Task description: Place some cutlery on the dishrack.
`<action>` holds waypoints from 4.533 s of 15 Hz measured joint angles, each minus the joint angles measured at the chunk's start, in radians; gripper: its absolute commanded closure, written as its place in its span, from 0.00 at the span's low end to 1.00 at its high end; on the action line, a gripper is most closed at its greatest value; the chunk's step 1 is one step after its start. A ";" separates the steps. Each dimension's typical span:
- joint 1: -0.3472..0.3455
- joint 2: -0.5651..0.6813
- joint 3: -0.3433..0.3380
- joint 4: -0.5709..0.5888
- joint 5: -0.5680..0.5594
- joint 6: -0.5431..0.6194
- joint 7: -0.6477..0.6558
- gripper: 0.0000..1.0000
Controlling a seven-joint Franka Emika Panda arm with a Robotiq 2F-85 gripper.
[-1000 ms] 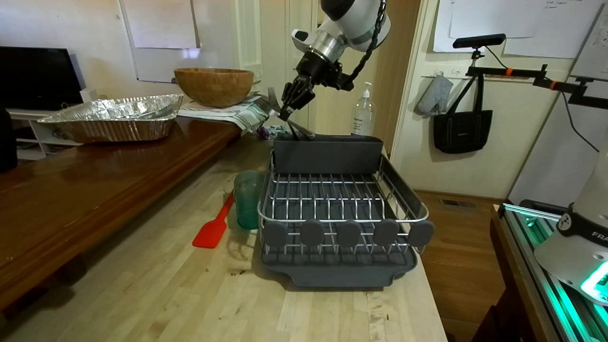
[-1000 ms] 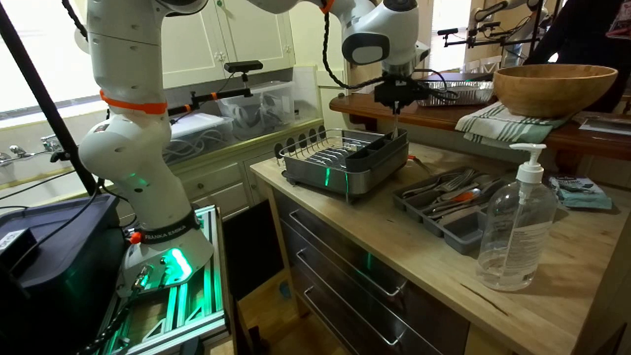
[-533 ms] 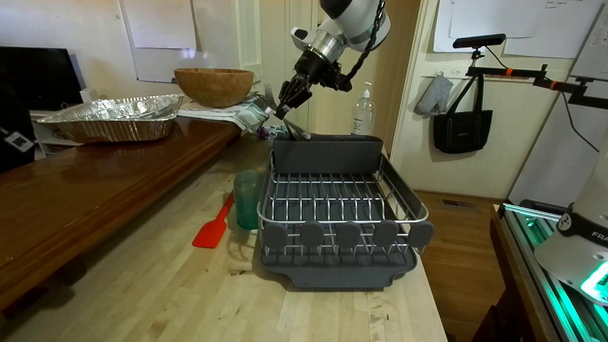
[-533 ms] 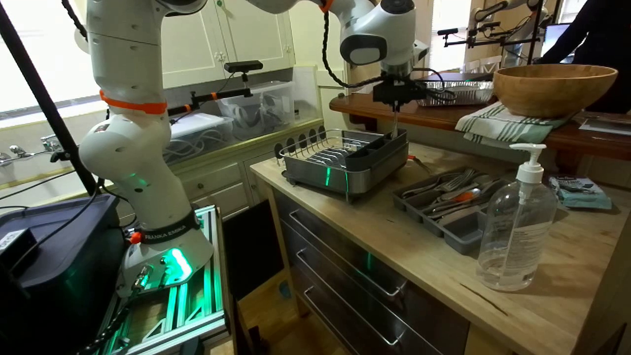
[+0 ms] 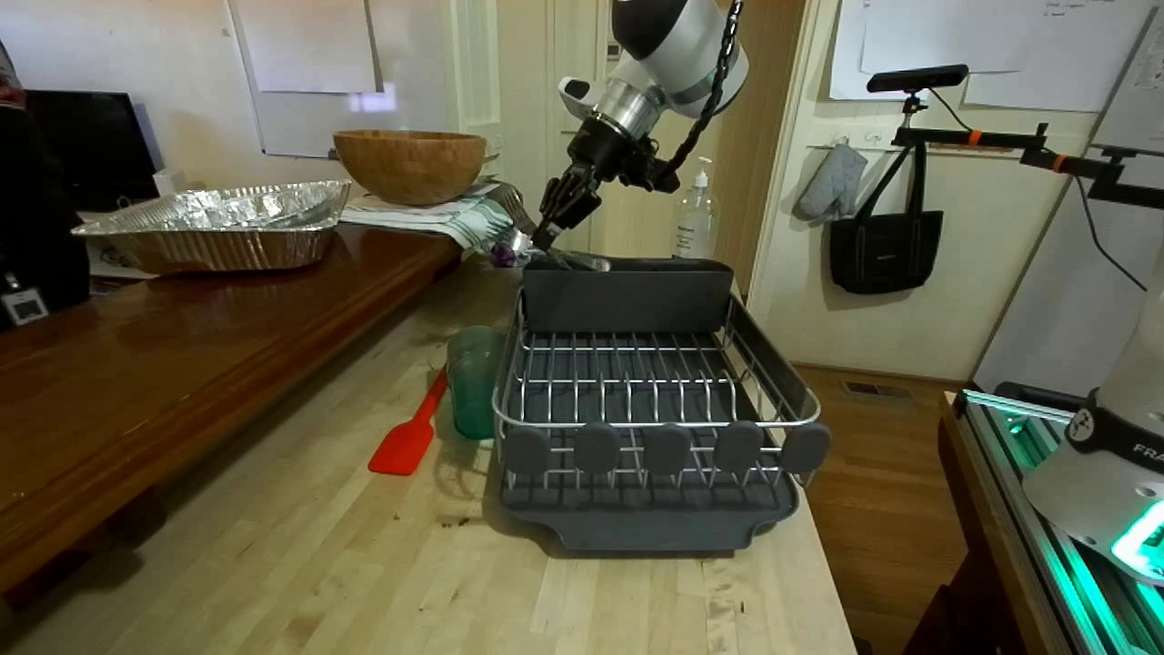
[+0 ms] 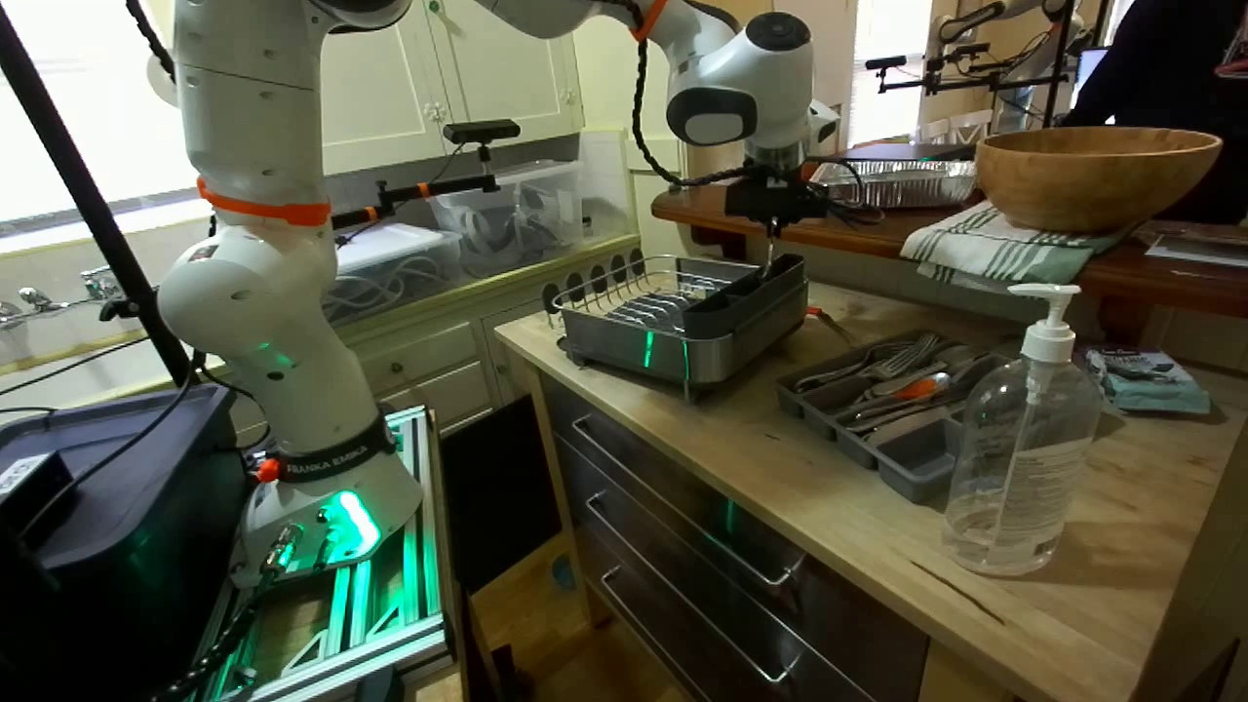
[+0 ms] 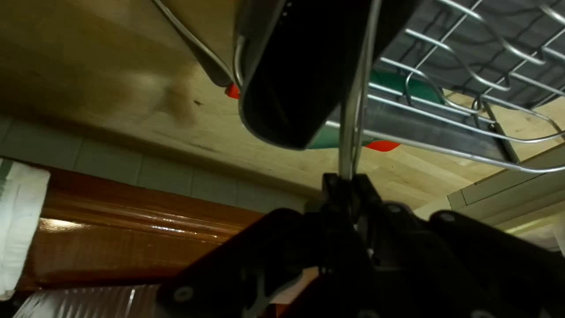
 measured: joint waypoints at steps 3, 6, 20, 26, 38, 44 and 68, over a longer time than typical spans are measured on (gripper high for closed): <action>-0.013 0.020 0.000 -0.003 0.066 0.010 -0.030 0.97; -0.033 0.032 -0.001 -0.004 0.151 0.010 -0.078 0.97; -0.039 -0.035 -0.087 -0.113 0.185 0.044 -0.132 0.00; -0.023 -0.110 -0.140 -0.227 0.057 0.289 0.124 0.00; 0.017 -0.122 -0.211 -0.268 -0.160 0.354 0.651 0.00; 0.006 -0.102 -0.229 -0.262 -0.488 0.281 1.005 0.00; -0.108 0.197 -0.139 0.106 -0.562 0.069 1.067 0.40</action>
